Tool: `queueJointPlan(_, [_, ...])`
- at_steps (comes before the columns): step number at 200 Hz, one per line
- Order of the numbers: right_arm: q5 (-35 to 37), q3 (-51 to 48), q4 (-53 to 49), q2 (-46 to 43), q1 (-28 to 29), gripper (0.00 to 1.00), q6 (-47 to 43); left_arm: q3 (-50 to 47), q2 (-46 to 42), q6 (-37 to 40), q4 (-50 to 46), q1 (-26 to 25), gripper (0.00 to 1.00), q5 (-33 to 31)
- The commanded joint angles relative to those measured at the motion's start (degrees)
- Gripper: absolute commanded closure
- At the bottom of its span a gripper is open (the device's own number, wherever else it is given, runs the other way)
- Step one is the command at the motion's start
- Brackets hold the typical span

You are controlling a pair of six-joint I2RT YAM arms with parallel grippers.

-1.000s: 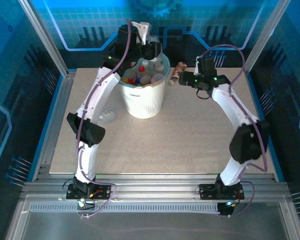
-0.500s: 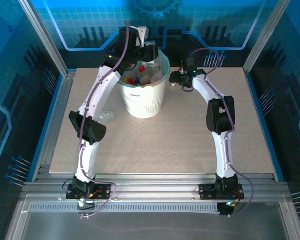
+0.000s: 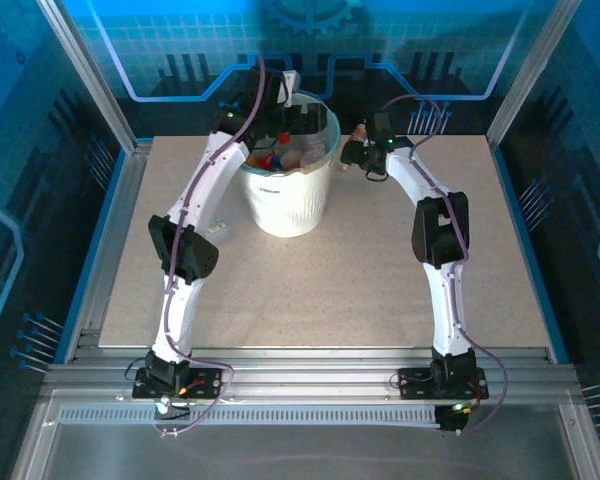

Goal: Put the plastic bottles in the bin

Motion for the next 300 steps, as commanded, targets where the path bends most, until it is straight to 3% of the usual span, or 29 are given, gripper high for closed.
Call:
queueJointPlan(1, [1.3, 3.9, -2.3, 2.9, -0.8, 0.22, 0.2, 0.1, -7.9, 1.2, 2.7, 0.3, 0.01, -5.2])
queueJointPlan(28, [1.5, 8.6, -4.2, 6.2, -0.7, 0.22, 0.4, -8.1, -15.2, 2.7, 8.0, 0.3, 0.01, -7.5])
queueJointPlan(76, [2.2, 19.7, -8.0, 14.6, -0.3, 0.26, 2.3, -19.0, -23.6, 4.4, 12.0, -0.5, 0.01, -5.3])
queueJointPlan(149, [6.9, 24.5, -5.6, 20.3, 1.2, 0.29, 4.7, -31.3, -29.3, 4.1, 17.3, -1.6, 0.01, -3.8])
queueJointPlan(196, [7.9, 27.8, -5.2, 24.0, 1.0, 0.31, 6.3, -33.6, -30.3, 4.0, 18.8, -1.6, 0.01, -4.3])
queueJointPlan(256, [4.5, 28.0, -8.0, 22.9, 0.5, 0.58, 4.7, -34.2, -30.3, 3.7, 19.2, -1.6, 0.01, -4.6])
queueJointPlan(300, [2.7, 14.8, -8.9, 10.4, 0.5, 0.76, 1.3, -37.8, -36.1, 0.6, 19.7, -1.7, 0.01, -2.7])
